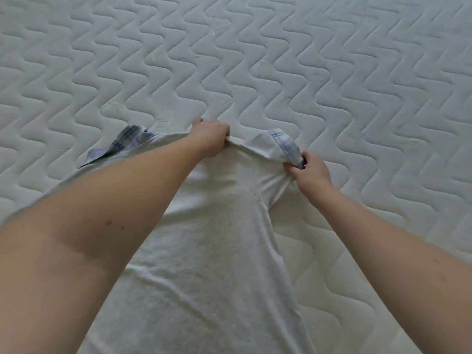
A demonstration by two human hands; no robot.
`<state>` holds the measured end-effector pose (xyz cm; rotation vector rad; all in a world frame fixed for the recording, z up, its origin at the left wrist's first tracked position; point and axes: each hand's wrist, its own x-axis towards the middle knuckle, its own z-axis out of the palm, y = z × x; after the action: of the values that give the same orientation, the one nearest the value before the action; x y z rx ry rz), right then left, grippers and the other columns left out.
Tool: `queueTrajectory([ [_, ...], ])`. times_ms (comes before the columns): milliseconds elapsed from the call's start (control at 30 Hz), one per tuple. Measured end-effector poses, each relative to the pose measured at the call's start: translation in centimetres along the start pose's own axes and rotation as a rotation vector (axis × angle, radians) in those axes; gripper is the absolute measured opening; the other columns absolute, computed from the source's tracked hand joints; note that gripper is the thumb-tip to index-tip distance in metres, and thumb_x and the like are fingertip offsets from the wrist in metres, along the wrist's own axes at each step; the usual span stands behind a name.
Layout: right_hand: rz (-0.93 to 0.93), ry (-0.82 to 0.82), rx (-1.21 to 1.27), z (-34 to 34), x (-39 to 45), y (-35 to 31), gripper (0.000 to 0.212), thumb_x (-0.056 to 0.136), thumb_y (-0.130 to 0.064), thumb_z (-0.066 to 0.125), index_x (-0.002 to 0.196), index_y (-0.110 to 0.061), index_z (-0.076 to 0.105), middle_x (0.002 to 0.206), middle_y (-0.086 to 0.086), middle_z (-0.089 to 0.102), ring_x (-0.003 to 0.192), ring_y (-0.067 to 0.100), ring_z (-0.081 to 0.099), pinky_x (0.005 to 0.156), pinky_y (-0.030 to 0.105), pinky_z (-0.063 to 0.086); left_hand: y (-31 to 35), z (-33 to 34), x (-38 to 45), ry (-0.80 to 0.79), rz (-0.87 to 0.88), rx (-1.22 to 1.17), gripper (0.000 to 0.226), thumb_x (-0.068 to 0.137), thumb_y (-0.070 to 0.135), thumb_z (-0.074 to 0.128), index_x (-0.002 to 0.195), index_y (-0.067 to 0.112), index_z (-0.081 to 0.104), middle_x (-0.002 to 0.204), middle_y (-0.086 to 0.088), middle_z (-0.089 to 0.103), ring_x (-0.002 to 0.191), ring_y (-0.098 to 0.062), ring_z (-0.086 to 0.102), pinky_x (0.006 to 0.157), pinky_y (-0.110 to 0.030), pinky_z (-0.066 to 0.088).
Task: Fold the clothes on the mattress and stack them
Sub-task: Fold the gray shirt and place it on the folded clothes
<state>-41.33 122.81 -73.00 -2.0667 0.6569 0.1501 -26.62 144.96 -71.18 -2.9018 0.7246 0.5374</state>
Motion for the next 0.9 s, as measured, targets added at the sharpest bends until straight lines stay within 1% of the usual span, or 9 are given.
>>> queueTrajectory([
  [100,0.041,0.047,-0.011,-1.4,-1.4,2.3,0.022,0.083,-0.025,0.072,0.091,-0.009,0.059,0.081,0.003,0.061,0.075,0.022,0.056,0.064,0.034,0.040,1.0,0.1,0.4,0.082,0.020,-0.204,0.015,0.100,0.033,0.044,0.106,0.019,0.043,0.108,-0.011,0.066,0.098,-0.030,0.058,0.091,-0.039,0.029],
  [167,0.129,0.011,-0.009,-1.7,-1.9,3.5,0.026,0.082,-0.027,0.074,0.093,-0.008,0.061,0.087,0.008,0.066,0.081,0.027,0.061,0.073,0.038,0.046,1.5,0.5,0.5,0.015,-0.012,-0.259,0.028,0.098,0.048,0.046,0.107,0.021,0.040,0.112,-0.011,0.065,0.100,-0.030,0.058,0.086,-0.039,0.031],
  [267,0.172,-0.040,0.044,-1.8,-1.6,3.9,0.037,0.090,-0.044,0.064,0.098,-0.008,0.067,0.092,0.007,0.068,0.085,0.025,0.062,0.081,0.040,0.050,1.9,0.5,1.1,-0.176,-0.094,-0.286,0.060,0.094,0.069,0.029,0.124,0.022,0.050,0.128,-0.009,0.058,0.119,-0.030,0.052,0.099,-0.047,0.037],
  [367,0.120,-0.028,0.113,-1.9,0.0,2.3,0.047,0.098,-0.050,0.048,0.099,-0.008,0.067,0.094,0.005,0.070,0.097,0.026,0.063,0.084,0.036,0.048,1.8,0.4,1.7,-0.241,-0.111,-0.256,0.066,0.099,0.061,0.020,0.123,0.013,0.058,0.130,-0.013,0.057,0.121,-0.031,0.050,0.104,-0.050,0.037],
  [433,0.090,-0.049,0.222,-1.7,1.4,0.5,0.032,0.098,-0.046,0.050,0.115,-0.020,0.060,0.095,-0.006,0.065,0.096,0.017,0.062,0.079,0.025,0.044,1.5,0.5,1.8,-0.223,-0.067,-0.239,0.049,0.102,0.051,0.033,0.113,0.011,0.059,0.120,-0.015,0.061,0.106,-0.029,0.053,0.092,-0.041,0.042],
  [500,0.060,-0.139,0.279,-1.4,3.0,-1.2,0.039,0.098,-0.040,0.054,0.135,-0.029,0.048,0.091,-0.005,0.061,0.081,0.008,0.059,0.076,0.023,0.043,1.3,0.7,1.6,-0.200,-0.017,-0.269,0.039,0.100,0.045,0.044,0.114,0.011,0.058,0.114,-0.014,0.062,0.094,-0.025,0.051,0.081,-0.034,0.040],
  [667,0.037,-0.281,0.410,-0.9,4.9,-3.4,0.046,0.090,0.009,0.049,0.126,-0.015,0.064,0.089,-0.002,0.065,0.063,0.001,0.060,0.061,0.015,0.047,0.4,1.0,1.2,-0.172,0.043,-0.311,0.038,0.091,0.037,0.065,0.121,0.014,0.057,0.116,-0.009,0.064,0.102,-0.028,0.057,0.078,-0.031,0.040],
  [800,0.019,-0.138,0.568,-2.9,5.4,-2.7,0.048,0.090,0.014,0.046,0.123,-0.016,0.064,0.102,-0.006,0.068,0.081,-0.002,0.063,0.070,0.009,0.047,0.1,0.9,1.3,-0.062,0.036,-0.428,0.030,0.084,0.023,0.073,0.110,0.019,0.060,0.102,0.000,0.062,0.095,-0.023,0.057,0.073,-0.028,0.037],
  [900,-0.019,-0.113,0.516,-4.0,5.2,-1.2,0.054,0.092,0.014,0.043,0.138,-0.013,0.051,0.125,-0.001,0.060,0.102,0.006,0.059,0.082,0.012,0.047,0.6,0.9,1.4,0.013,-0.050,-0.482,0.029,0.084,0.018,0.071,0.111,0.024,0.060,0.111,-0.001,0.064,0.101,-0.024,0.057,0.086,-0.035,0.046],
])
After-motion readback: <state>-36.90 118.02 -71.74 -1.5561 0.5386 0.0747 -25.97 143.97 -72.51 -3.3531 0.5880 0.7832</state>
